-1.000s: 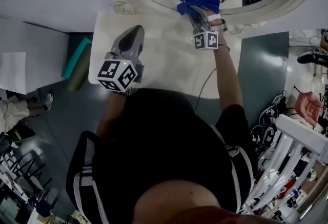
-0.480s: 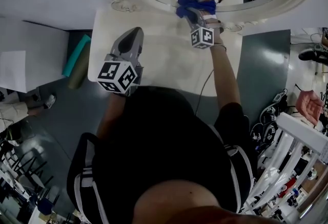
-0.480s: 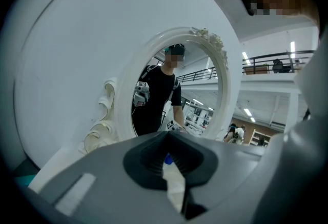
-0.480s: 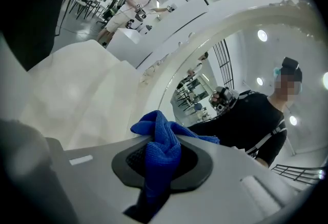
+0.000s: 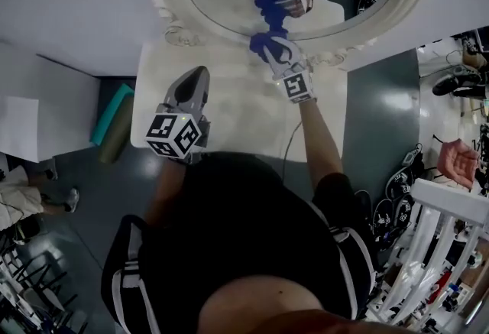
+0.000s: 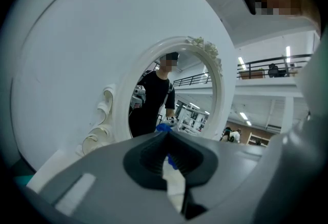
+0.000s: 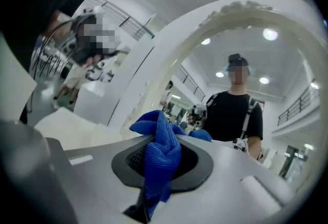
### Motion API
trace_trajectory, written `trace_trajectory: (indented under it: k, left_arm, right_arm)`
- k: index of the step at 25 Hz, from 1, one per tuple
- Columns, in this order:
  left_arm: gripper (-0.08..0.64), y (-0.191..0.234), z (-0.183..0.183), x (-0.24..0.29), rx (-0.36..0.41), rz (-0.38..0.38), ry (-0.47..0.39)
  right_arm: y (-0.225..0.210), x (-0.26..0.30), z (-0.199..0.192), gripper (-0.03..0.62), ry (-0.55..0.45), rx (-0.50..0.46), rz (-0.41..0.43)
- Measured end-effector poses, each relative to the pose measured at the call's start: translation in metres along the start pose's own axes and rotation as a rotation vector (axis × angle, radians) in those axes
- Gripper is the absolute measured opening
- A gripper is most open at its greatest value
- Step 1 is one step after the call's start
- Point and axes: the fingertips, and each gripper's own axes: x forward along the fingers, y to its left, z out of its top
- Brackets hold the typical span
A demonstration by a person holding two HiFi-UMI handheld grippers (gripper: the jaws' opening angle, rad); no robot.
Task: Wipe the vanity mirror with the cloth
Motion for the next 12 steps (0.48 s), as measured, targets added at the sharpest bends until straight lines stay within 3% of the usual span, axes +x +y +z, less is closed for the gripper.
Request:
trace_trajectory:
  k: [3,6,8,12]
  left_arm:
    - [0.008,-0.004,0.005,0.003,0.005,-0.023,-0.02]
    - [0.008,-0.004,0.008,0.002,0.01,-0.037,-0.028]
    - [0.008,-0.005,0.012,-0.003,0.011,-0.043,-0.027]
    - [0.009,-0.007,0.012,-0.01,0.011,-0.063,-0.022]
  right_arm:
    - [-0.02,-0.019,0.041,0.049,-0.167,0.257,-0.128]
    - [-0.033,-0.037,0.066,0.049,-0.271,0.502,-0.266]
    - [-0.044,-0.051,0.086,0.049,-0.316,0.55,-0.36]
    - [-0.107,-0.089,0.126,0.049,-0.393,0.498,-0.554]
